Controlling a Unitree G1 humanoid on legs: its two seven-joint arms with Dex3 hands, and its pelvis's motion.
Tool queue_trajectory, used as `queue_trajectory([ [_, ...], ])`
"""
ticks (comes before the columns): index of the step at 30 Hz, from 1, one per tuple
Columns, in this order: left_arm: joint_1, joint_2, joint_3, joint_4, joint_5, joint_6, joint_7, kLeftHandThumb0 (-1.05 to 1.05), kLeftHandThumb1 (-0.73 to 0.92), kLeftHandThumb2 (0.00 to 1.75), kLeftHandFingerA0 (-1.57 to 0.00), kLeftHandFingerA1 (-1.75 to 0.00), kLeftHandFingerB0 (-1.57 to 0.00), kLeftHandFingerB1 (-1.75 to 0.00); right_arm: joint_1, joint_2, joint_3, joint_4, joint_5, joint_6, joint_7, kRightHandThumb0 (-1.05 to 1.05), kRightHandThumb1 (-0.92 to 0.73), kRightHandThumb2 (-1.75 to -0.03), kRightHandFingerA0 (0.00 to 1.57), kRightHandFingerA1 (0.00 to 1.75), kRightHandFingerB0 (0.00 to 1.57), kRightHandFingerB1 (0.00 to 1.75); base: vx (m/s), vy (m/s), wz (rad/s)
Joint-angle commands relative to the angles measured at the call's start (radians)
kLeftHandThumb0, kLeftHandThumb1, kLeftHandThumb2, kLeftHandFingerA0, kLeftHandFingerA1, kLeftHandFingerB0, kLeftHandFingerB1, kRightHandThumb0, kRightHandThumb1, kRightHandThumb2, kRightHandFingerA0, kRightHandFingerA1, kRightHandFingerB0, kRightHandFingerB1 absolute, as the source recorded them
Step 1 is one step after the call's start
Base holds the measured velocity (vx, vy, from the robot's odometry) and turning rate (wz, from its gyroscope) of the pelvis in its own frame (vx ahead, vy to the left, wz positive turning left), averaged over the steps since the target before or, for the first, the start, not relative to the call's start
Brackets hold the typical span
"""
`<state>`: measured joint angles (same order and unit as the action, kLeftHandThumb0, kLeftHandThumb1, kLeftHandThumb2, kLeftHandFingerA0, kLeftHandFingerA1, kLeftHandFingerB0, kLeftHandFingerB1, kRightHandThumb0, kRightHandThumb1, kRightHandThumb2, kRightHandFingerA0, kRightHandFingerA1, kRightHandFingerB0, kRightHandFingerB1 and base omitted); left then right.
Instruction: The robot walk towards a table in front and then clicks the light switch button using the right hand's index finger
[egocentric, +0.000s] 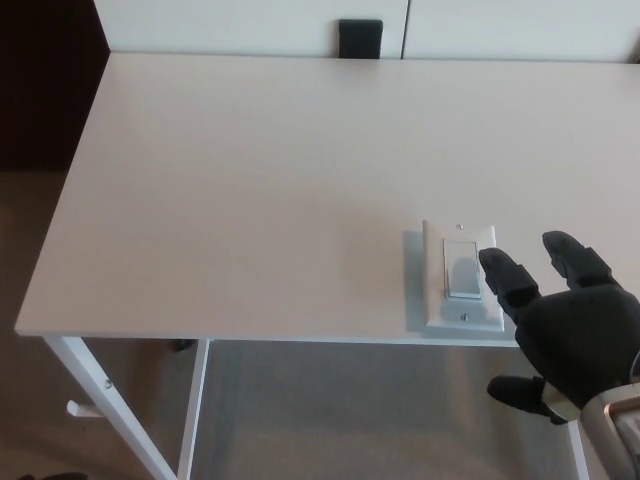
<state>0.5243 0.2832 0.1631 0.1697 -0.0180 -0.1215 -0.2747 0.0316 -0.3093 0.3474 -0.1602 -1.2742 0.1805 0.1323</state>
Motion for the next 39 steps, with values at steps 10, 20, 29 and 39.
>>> queue_trajectory([
  [10, -0.016, 0.02, -0.002, -0.002, 0.014, 0.048, 0.002, -0.22, 0.59, 0.57, -0.65, -0.48, -0.46, -0.42, 0.004, 0.017, 0.045, 0.0, -0.006, 0.045, -0.007, -0.97, -0.64, -1.0, 0.0, 0.01, 0.13, 0.17, 0.0, 0.0, 0.0],
  [20, -0.014, 0.029, 0.0, 0.011, 0.015, 0.018, -0.007, -0.24, 0.6, 0.57, -0.66, -0.48, -0.46, -0.41, 0.003, 0.015, 0.063, 0.016, -0.006, 0.05, -0.009, -0.96, -0.64, -1.0, 0.0, 0.03, 0.13, 0.16, 0.0, 0.0, 0.0],
  [29, -0.016, 0.034, -0.007, -0.01, 0.03, 0.039, 0.005, -0.24, 0.59, 0.57, -0.64, -0.47, -0.46, -0.41, 0.007, 0.009, 0.077, 0.037, 0.0, 0.054, -0.015, -0.97, -0.64, -1.0, 0.0, 0.02, 0.13, 0.16, 0.0, 0.0, 0.0],
  [39, -0.018, 0.035, -0.008, -0.008, 0.024, 0.034, 0.003, -0.32, 0.49, 0.69, -0.6, -0.55, -0.43, -0.49, 0.019, 0.001, 0.104, 0.068, -0.027, 0.072, -0.004, -0.99, -0.65, -1.01, 0.0, 0.0, 0.18, 0.32, 0.0, 0.0, 0.0],
])
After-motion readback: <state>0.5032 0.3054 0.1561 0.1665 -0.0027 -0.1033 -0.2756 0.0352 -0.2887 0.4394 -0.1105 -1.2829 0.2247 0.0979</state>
